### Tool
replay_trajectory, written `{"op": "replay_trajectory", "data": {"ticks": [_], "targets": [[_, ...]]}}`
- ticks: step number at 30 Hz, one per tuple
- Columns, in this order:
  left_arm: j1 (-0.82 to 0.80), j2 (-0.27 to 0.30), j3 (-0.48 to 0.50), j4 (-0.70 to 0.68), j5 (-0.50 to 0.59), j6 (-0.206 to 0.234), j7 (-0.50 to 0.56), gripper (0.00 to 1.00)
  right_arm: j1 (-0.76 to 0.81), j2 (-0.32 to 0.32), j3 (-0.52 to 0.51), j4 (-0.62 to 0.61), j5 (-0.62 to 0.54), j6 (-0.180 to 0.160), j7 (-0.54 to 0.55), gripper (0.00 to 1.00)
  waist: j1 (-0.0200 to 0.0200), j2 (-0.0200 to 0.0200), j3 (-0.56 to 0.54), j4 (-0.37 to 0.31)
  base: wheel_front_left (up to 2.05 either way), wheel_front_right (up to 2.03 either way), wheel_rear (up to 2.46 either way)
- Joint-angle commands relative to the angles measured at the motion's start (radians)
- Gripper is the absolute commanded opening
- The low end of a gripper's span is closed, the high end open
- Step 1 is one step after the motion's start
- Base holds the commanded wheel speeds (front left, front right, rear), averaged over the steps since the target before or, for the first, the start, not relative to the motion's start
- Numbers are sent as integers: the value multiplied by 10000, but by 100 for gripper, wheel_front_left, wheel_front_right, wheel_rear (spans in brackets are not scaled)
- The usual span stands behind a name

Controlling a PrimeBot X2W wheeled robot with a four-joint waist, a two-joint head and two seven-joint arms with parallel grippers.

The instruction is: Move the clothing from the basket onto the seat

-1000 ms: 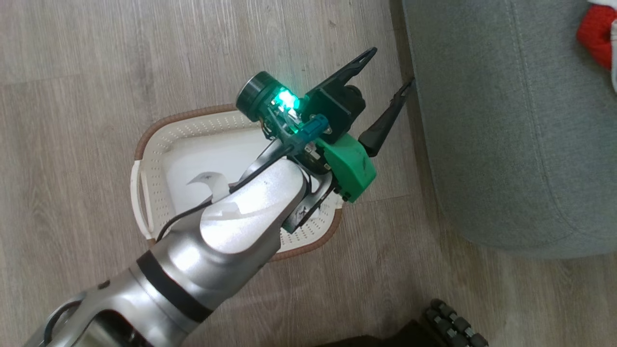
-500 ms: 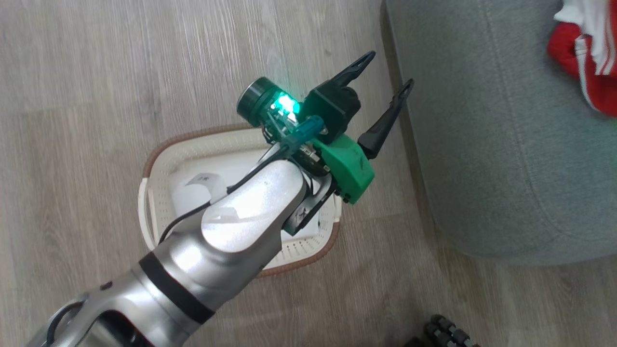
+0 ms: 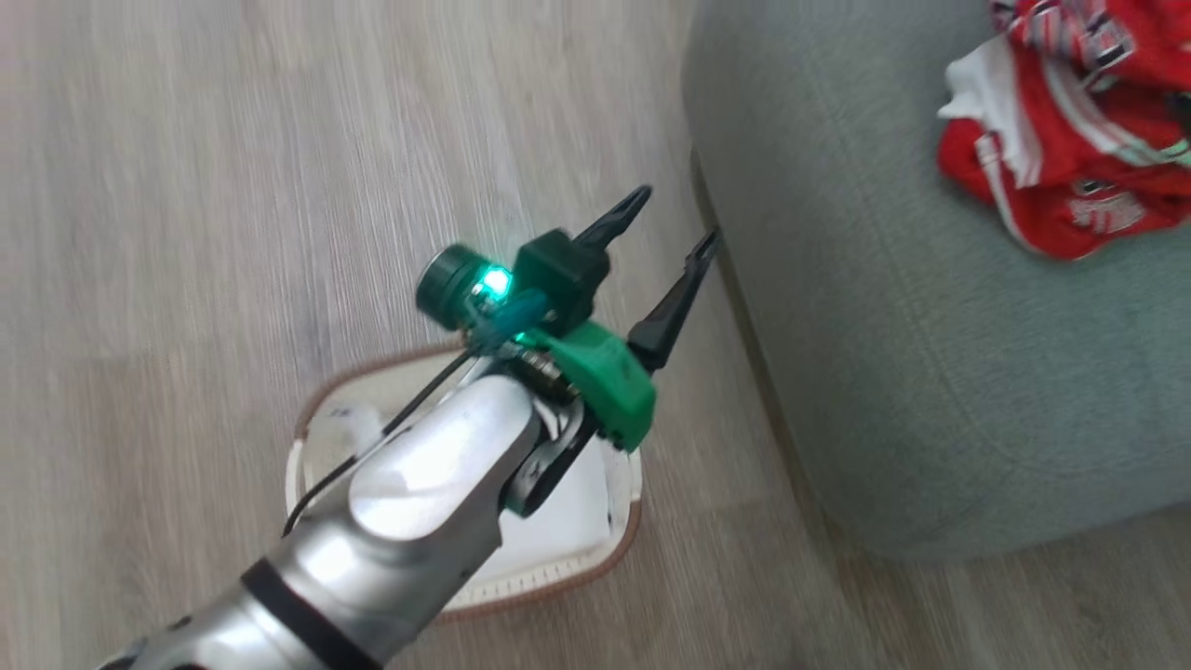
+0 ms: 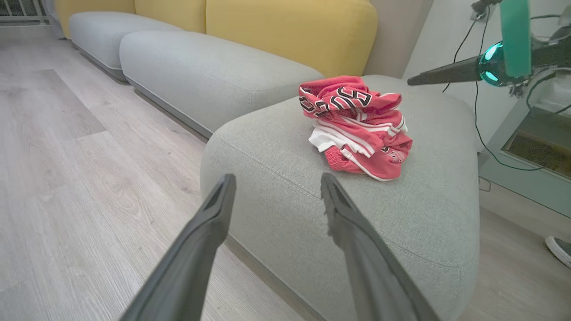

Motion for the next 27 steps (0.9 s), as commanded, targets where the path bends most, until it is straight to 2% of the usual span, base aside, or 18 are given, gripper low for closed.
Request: {"op": "replay_trajectory", "data": {"ticks": [1, 4, 8, 9, 13, 17, 21, 27], "targets": [[-2, 235, 404, -440, -124, 59, -176, 100, -283, -541, 106, -412, 198, -4, -386, 100, 0, 0, -823, -157, 0, 0, 0], [234, 361, 489, -551, -235, 113, -242, 100, -267, -592, 166, -873, 551, -4, -784, 100, 0, 0, -1175, -127, 0, 0, 0], [679, 672, 597, -857, -390, 225, -306, 100, -119, -1021, 477, -1643, 835, -4, -1482, 100, 0, 0, -1742, 44, 0, 0, 0], [891, 849, 668, -1047, -451, 322, -327, 100, 13, -1297, 592, -1930, 873, -4, -1921, 100, 0, 0, -1964, 183, 0, 0, 0], [1326, 1210, 865, -1466, -589, 565, -377, 100, 355, -1823, 907, -2374, 411, -4, -3052, 100, 0, 0, -2308, 530, 0, 0, 0], [1827, 1617, 1149, -1841, -749, 879, -445, 100, 972, -2147, 808, -2743, 355, -4, -3948, 100, 0, 0, -2573, 872, 0, 0, 0], [2368, 2086, 1367, -2125, -785, 1232, -507, 100, 1786, -2158, -200, -3007, 429, -4, -4205, 100, 0, 0, -2745, 1184, 0, 0, 0], [3158, 2662, 1871, -2594, -873, 1816, -635, 100, 3954, -1379, -3654, -3706, -866, -4, -4216, 100, 0, 0, -2886, 1587, 0, 0, 0]]}}
